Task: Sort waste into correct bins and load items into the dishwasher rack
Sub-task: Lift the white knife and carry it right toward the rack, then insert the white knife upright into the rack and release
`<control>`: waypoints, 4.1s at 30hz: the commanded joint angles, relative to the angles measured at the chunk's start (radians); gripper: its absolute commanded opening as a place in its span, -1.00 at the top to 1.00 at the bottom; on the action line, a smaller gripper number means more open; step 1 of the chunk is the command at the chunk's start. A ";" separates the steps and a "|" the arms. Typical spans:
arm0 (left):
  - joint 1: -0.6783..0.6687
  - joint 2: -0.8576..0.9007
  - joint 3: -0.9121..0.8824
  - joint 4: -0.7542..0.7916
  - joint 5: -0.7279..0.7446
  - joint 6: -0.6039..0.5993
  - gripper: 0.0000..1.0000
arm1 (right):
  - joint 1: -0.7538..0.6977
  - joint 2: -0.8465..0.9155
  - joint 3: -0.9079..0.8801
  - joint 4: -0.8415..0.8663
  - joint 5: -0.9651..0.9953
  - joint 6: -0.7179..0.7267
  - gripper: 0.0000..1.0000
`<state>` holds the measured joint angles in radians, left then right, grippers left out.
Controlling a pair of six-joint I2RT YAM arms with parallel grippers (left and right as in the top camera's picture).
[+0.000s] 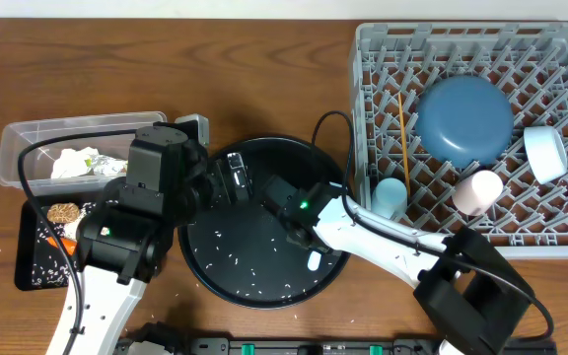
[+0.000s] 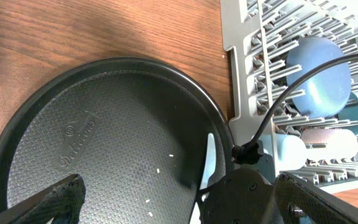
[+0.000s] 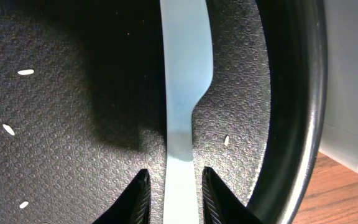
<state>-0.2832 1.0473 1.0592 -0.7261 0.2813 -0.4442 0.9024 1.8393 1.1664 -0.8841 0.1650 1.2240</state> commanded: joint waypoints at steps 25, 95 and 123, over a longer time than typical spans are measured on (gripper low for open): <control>0.003 -0.003 0.008 0.001 -0.010 0.016 -0.96 | -0.039 -0.005 -0.149 0.208 -0.019 -0.146 0.98; 0.003 -0.003 0.008 0.001 -0.010 0.017 -0.96 | -0.681 -0.272 -0.100 0.435 0.042 -1.010 0.72; 0.003 -0.003 0.008 0.001 -0.010 0.017 -0.96 | -0.681 -1.311 -0.047 0.124 -0.016 -1.030 -0.99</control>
<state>-0.2832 1.0473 1.0592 -0.7258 0.2810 -0.4438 0.2359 0.6075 1.1091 -0.7540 0.1539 0.1791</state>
